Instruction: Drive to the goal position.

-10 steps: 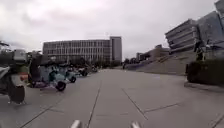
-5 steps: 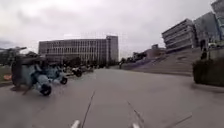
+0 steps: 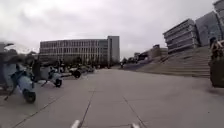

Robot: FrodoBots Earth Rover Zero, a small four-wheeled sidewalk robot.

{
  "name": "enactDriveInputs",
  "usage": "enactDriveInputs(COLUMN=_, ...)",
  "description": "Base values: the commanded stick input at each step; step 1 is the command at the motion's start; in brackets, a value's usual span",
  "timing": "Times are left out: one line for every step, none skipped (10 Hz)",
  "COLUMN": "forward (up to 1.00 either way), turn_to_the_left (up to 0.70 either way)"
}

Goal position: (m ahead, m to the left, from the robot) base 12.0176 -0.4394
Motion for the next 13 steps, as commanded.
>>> enactDriveInputs(forward=1.00, turn_to_the_left=0.00)
enactDriveInputs(forward=1.00, turn_to_the_left=0.00)
enactDriveInputs(forward=1.00, turn_to_the_left=0.00)
enactDriveInputs(forward=1.00, turn_to_the_left=0.00)
enactDriveInputs(forward=1.00, turn_to_the_left=0.00)
enactDriveInputs(forward=1.00, turn_to_the_left=0.00)
enactDriveInputs(forward=1.00, turn_to_the_left=0.00)
enactDriveInputs(forward=1.00, turn_to_the_left=0.00)
enactDriveInputs(forward=1.00, turn_to_the_left=0.00)
enactDriveInputs(forward=1.00, turn_to_the_left=0.00)
enactDriveInputs(forward=1.00, turn_to_the_left=0.00)
enactDriveInputs(forward=1.00, turn_to_the_left=0.00)
enactDriveInputs(forward=1.00, turn_to_the_left=0.00)
